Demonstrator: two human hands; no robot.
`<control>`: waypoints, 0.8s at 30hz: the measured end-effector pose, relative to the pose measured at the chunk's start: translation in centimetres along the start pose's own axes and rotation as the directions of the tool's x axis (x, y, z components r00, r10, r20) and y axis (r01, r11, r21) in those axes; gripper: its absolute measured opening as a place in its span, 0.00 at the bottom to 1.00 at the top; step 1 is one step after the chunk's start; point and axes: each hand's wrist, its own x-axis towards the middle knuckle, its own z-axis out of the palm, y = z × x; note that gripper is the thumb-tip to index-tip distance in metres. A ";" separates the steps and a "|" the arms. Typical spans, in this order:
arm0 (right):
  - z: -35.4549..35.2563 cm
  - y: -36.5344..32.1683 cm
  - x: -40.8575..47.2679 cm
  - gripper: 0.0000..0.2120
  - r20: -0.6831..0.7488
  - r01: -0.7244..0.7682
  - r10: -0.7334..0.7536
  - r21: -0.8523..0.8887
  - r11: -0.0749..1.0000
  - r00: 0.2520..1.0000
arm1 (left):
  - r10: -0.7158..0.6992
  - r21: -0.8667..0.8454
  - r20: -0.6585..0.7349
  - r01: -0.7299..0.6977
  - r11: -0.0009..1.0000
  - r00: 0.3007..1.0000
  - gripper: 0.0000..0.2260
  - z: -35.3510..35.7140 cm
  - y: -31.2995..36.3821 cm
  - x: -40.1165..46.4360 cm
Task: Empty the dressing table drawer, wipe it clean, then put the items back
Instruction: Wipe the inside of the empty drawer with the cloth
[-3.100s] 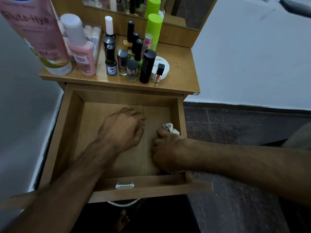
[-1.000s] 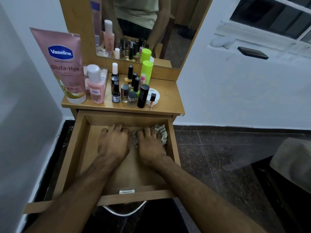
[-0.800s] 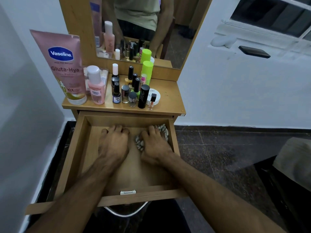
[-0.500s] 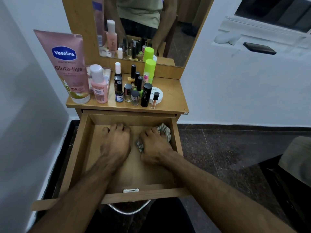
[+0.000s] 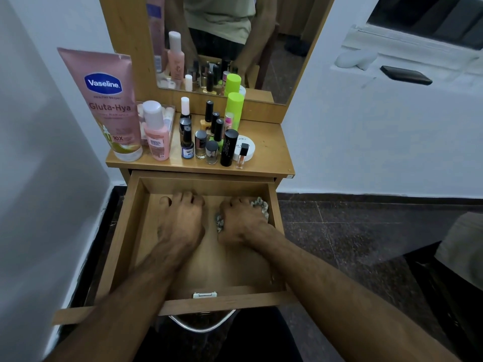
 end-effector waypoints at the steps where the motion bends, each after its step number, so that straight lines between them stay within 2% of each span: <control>1: -0.3 0.2 0.2 0.34 -0.016 0.010 -0.010 0.000 1.000 1.000 | 0.004 0.001 0.001 -0.004 1.000 1.000 0.24 0.1 0.1 0.0; 6: -0.6 0.6 0.3 0.35 -0.066 0.057 -0.057 -0.002 0.998 0.996 | 0.010 0.011 -0.022 -0.009 1.000 1.000 0.23 0.3 0.2 0.0; 12: -1.3 0.5 -0.2 0.34 0.007 0.039 -0.038 -0.060 0.997 0.999 | -0.007 0.011 -0.028 0.008 1.000 1.000 0.21 0.2 -0.3 -0.4; 18: -0.4 -1.0 -2.7 0.33 0.191 0.066 -0.045 -0.106 0.992 0.981 | -0.011 0.006 -0.028 0.012 1.000 1.000 0.20 0.2 -0.2 -0.4; 21: -0.1 -1.7 -4.5 0.34 0.320 0.091 -0.053 -0.106 0.990 0.946 | -0.019 0.022 -0.027 0.019 1.000 0.999 0.20 0.3 -0.3 -0.5; 24: 0.2 -2.0 -6.1 0.32 0.440 0.084 -0.049 -0.060 0.995 0.897 | -0.037 0.032 -0.034 0.038 0.999 0.999 0.21 0.3 -0.3 -0.5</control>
